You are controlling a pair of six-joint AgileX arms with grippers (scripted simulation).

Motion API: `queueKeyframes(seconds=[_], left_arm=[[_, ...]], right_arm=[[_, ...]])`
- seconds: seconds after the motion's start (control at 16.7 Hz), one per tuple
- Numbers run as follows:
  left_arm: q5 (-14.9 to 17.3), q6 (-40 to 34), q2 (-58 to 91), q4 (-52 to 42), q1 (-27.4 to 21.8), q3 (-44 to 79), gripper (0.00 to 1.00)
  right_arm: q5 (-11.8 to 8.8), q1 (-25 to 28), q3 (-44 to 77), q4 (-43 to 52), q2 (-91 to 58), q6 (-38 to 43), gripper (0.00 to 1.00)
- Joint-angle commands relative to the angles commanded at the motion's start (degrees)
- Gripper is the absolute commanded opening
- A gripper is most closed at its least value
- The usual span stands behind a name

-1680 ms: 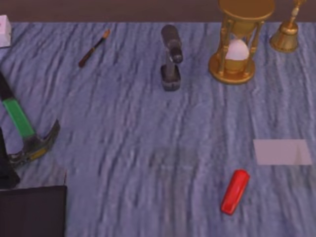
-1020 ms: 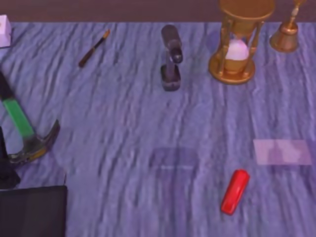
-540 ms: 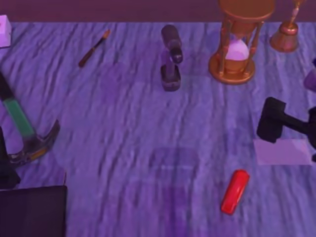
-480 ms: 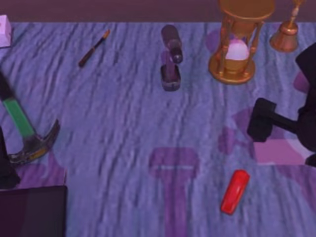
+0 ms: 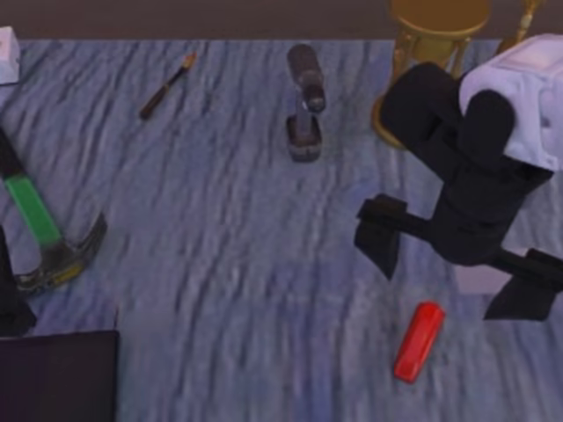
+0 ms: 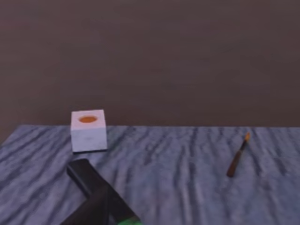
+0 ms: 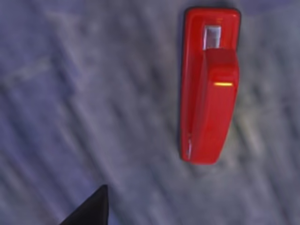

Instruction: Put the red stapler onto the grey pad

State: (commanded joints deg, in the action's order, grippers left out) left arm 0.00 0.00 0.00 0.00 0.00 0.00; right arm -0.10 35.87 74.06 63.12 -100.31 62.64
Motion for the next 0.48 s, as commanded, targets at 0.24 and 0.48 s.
queueKeyframes(seconds=[0.24, 0.48], left_arm=[[0.0, 0.0, 0.0, 0.0, 0.0, 0.0, 1.0], [0.0, 0.0, 0.0, 0.0, 0.0, 0.0, 1.0]], right_arm=[[0.02, 0.3, 0.67, 0.47, -0.69, 0.52, 1.0], [0.01, 0.08, -0.18, -0.58, -0.92, 0.41, 1.0]])
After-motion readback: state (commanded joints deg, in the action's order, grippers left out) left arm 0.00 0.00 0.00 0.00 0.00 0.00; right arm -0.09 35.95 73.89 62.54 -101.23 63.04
